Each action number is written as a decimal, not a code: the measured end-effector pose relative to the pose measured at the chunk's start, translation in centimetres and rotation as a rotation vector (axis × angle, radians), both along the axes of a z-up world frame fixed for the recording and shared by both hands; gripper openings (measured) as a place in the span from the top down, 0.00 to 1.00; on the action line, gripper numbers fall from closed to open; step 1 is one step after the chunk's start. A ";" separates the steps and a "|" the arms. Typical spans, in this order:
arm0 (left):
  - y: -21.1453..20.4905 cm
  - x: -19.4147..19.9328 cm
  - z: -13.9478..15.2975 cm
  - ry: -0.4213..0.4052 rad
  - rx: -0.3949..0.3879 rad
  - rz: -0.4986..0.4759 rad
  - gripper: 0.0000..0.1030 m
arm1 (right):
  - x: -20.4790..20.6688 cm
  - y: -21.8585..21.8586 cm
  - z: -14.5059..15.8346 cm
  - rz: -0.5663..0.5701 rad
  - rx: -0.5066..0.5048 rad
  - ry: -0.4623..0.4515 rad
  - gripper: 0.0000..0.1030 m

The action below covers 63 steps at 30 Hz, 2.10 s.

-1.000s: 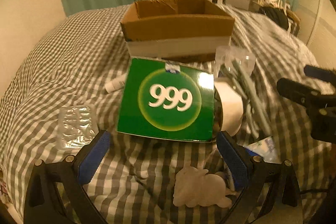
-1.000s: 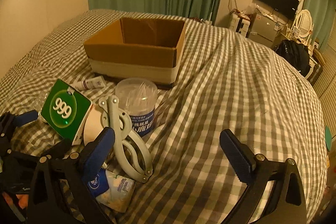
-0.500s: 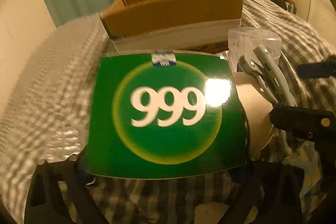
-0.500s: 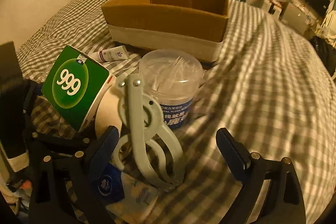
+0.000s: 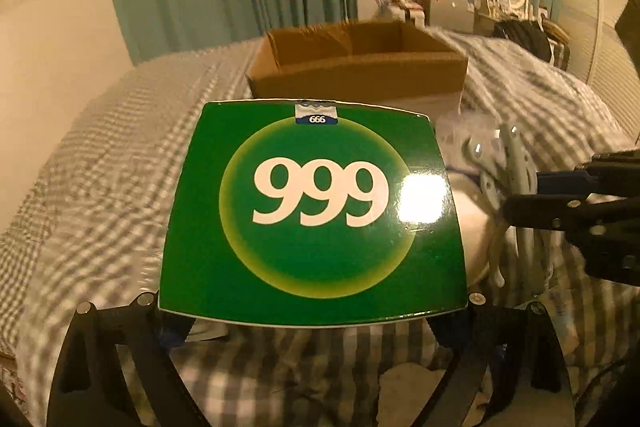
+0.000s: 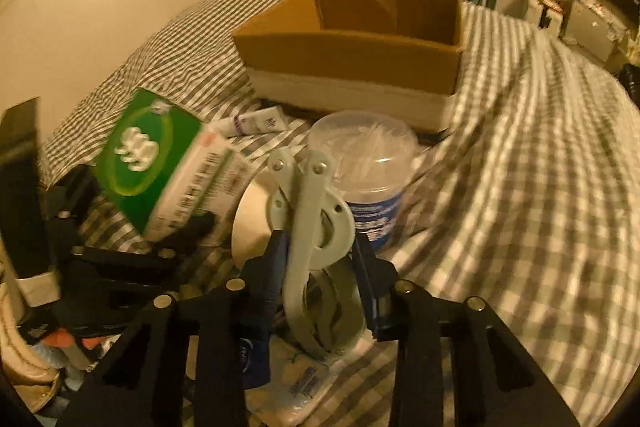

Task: Organize objects
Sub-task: 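Grasp the green medicine box with the left tool while the right tool grasps the masking tape, then lower the green box into the cardboard box and open the left tool, then grasp the silver blister pack with the left tool while the right tool grasps the tape roll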

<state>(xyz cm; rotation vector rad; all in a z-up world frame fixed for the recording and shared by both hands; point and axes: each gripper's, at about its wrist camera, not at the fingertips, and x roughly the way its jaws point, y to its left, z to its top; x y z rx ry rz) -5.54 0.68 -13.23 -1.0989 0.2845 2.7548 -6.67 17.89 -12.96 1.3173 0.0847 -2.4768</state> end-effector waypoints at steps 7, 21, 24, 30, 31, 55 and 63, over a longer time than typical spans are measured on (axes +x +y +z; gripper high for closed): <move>-0.5 0.6 5.9 0.119 0.021 0.023 0.08 | 1.5 0.2 4.0 -0.020 0.043 0.134 0.70; 1.2 -12.5 16.1 0.203 0.121 0.021 0.08 | -4.7 -0.3 17.8 -0.058 0.064 0.457 0.70; 1.7 -17.4 14.5 0.161 0.120 0.019 0.08 | -8.9 -0.3 17.7 -0.083 0.046 0.452 0.70; 2.6 -24.4 8.9 0.044 0.119 -0.020 0.08 | -18.2 1.0 13.9 -0.127 0.007 0.333 0.70; 2.8 -25.2 8.1 0.029 0.129 -0.030 0.08 | -19.9 1.2 12.8 -0.135 0.007 0.305 0.70; -1.4 -13.1 14.6 0.132 0.047 0.051 0.00 | -8.4 2.2 18.8 -0.176 0.042 0.405 0.21; -6.6 -4.6 11.1 0.071 0.021 0.165 0.00 | 0.7 -0.5 16.3 -0.108 0.125 0.375 0.19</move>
